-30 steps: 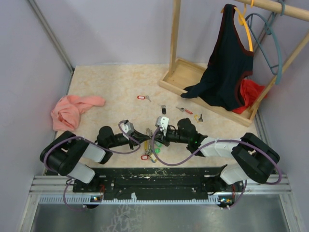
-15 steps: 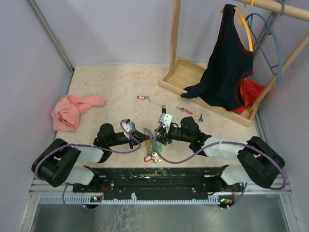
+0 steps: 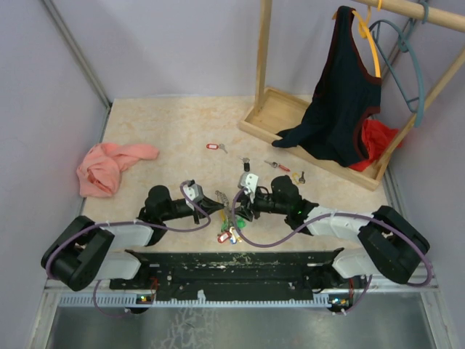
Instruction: Put the keys on the keyring
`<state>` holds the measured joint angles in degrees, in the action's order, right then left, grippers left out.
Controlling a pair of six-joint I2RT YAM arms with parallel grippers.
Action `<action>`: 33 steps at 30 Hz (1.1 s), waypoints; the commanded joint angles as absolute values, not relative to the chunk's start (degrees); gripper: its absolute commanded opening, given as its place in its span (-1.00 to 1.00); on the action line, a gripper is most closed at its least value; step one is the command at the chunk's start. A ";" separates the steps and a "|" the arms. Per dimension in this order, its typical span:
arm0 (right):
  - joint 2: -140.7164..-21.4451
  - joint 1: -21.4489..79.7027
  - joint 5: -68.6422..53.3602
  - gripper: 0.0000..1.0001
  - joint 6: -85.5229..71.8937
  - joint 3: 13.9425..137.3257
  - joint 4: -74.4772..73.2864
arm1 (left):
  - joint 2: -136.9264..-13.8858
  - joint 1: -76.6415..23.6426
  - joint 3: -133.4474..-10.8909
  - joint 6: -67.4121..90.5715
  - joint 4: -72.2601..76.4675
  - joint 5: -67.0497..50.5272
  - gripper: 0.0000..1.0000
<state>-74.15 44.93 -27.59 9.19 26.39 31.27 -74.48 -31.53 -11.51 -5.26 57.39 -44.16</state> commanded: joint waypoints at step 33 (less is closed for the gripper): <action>-80.11 44.76 -35.53 -0.52 9.52 32.98 33.83 | -73.92 -32.48 -11.60 -7.25 58.23 -45.16 -1.00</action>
